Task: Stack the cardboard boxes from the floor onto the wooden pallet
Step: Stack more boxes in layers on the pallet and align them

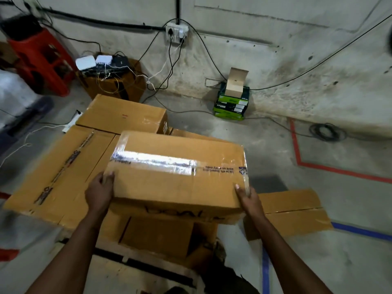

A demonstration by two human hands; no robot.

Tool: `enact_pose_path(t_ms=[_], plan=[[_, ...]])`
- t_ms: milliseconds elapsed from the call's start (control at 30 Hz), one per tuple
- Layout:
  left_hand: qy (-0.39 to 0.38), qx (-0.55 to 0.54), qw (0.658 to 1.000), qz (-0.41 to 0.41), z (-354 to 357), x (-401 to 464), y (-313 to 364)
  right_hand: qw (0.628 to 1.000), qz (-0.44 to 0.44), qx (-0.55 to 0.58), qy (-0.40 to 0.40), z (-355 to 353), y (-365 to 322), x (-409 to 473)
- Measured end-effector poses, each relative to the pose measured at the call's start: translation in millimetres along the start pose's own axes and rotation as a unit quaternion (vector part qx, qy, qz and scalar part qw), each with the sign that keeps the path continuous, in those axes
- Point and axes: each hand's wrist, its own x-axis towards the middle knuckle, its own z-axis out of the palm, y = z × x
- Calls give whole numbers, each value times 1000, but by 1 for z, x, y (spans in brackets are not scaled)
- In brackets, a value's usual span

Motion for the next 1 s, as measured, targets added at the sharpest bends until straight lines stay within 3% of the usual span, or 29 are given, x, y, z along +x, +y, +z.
enact_pose_path(t_ms=[233,533,667,867,1000], plan=[[-65,-64,991,94,71,93,87,997,-31,46,62,-31,-51,93],[-202,-233,951,37,152,200,114,991,-79,55,94,-31,-81,201],[-256,-243,932,81,194,239,141,983,-75,141,92,-38,-72,226],[-225,-273,921,160,250,277,141,968,-68,214,110,-34,-51,273],[-200,-264,925,187,296,293,88,969,-93,206,104,-22,-25,304]])
